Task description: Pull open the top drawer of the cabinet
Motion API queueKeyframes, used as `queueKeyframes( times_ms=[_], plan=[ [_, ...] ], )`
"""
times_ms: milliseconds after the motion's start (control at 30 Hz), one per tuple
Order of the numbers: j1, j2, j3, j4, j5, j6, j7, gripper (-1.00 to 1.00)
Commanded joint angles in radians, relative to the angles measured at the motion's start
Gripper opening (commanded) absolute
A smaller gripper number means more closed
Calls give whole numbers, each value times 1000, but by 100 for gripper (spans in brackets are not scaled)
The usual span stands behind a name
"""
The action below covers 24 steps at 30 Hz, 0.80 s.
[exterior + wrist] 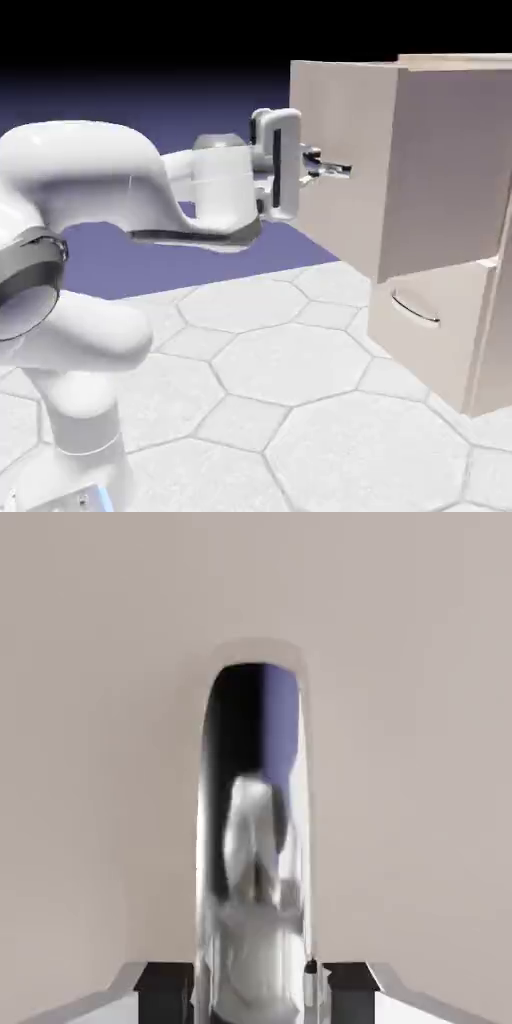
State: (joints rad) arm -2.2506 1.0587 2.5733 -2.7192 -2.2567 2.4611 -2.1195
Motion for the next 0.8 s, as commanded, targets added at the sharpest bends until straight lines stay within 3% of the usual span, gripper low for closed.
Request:
queueKeyframes(
  times_ms=[0, 567, 600, 767],
  plan=[
    [0, 36, 9, -22, 18, -15, -27, -100],
    [542, 496, -266, -91, -89, -512, -457, -100],
    [542, 496, -266, -91, -89, -512, -457, 100],
    [471, 579, -140, -204, 41, -545, -482, 100]
  ],
)
